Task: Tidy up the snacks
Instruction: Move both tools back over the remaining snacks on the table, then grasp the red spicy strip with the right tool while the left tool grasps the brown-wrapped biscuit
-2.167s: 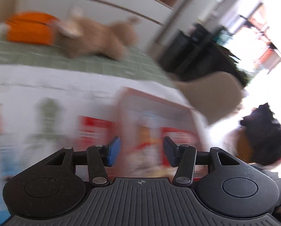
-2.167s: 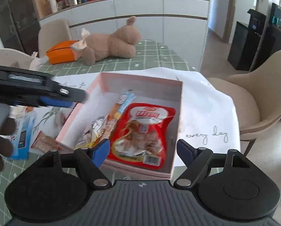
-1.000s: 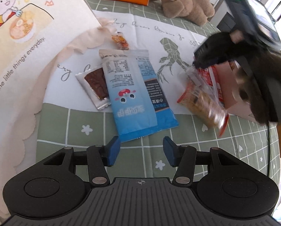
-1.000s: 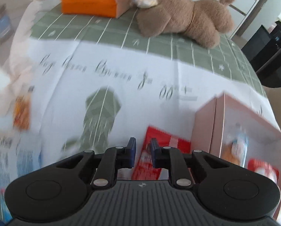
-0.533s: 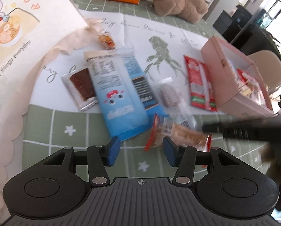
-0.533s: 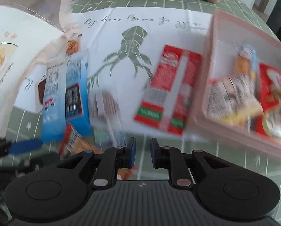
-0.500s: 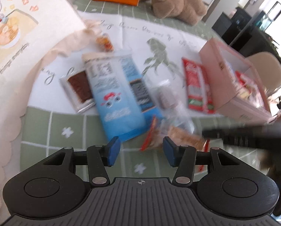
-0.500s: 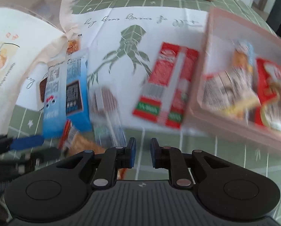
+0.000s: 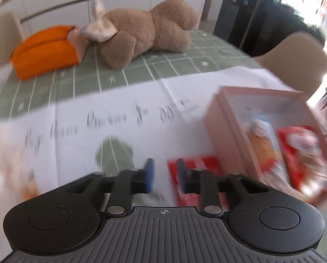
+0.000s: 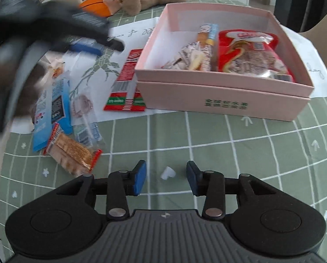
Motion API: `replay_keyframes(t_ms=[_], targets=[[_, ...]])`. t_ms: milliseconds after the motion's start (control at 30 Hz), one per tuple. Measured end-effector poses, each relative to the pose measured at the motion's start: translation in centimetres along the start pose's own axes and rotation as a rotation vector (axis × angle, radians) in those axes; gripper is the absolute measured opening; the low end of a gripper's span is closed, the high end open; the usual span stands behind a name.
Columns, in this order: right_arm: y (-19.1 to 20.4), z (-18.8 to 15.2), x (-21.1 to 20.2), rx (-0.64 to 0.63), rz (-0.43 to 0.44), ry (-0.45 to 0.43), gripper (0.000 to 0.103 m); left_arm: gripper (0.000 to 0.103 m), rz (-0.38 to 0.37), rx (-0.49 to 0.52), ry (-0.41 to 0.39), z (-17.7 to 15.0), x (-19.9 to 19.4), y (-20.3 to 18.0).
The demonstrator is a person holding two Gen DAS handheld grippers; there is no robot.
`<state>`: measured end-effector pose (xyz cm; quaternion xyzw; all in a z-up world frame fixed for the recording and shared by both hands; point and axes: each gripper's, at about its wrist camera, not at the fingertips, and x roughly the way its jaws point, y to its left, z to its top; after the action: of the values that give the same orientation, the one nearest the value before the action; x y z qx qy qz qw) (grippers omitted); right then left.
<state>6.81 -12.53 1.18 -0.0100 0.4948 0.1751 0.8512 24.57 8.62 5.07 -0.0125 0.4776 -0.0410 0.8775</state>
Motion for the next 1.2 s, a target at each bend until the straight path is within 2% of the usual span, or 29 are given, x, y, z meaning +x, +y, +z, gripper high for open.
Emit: replay_keyframes(t_ms=[67, 167, 300, 367, 467, 567, 667, 733, 800, 867, 967, 1100, 1200], targets=[[0.0, 0.1, 0.0, -0.016, -0.011, -0.001, 0.040, 0.022, 0.033, 0.049, 0.017, 1.0, 1.8, -0.8], [-0.1, 0.7, 0.3, -0.024, -0.005, 0.006, 0.044, 0.022, 0.032, 0.117, 0.038, 0.5, 2.6, -1.6], [0.1, 1.9, 0.7, -0.047, 0.019, -0.008, 0.049, 0.021, 0.047, 0.250, 0.018, -2.0, 0.8, -2.7], [0.5, 2.6, 1.0, -0.071, 0.032, -0.009, 0.050, 0.021, 0.032, 0.261, 0.019, -3.4, -0.2, -2.8], [1.5, 3.5, 1.6, -0.106, 0.057, -0.016, 0.052, 0.021, -0.019, 0.220, 0.031, -6.0, -1.9, -2.4], [2.8, 4.3, 2.2, -0.127, 0.074, -0.028, 0.058, 0.021, -0.062, 0.137, 0.067, -7.7, -3.3, -1.1], [4.5, 5.0, 3.1, -0.148, 0.102, -0.022, 0.059, 0.022, -0.005, -0.015, 0.060, -9.2, -5.6, 1.5], [6.2, 5.3, 3.9, -0.179, 0.078, -0.020, 0.059, 0.023, 0.054, -0.106, 0.055, -10.3, -7.4, 3.1], [7.5, 5.3, 4.3, -0.223, 0.066, -0.002, 0.056, 0.024, 0.059, -0.208, 0.067, -11.6, -9.3, 4.9], [8.6, 5.1, 4.2, -0.253, 0.092, 0.009, 0.052, 0.024, 0.047, -0.286, 0.082, -12.8, -10.7, 6.1], [9.6, 4.5, 4.1, -0.294, 0.119, 0.027, 0.051, 0.024, 0.070, -0.315, 0.112, -14.3, -12.0, 6.5], [10.3, 3.9, 3.9, -0.328, 0.111, 0.029, 0.051, 0.024, 0.019, -0.334, 0.175, -17.1, -12.2, 5.2], [9.9, 3.3, 3.5, -0.325, 0.107, 0.037, 0.051, 0.028, 0.026, -0.288, 0.144, -18.3, -12.6, 3.6]])
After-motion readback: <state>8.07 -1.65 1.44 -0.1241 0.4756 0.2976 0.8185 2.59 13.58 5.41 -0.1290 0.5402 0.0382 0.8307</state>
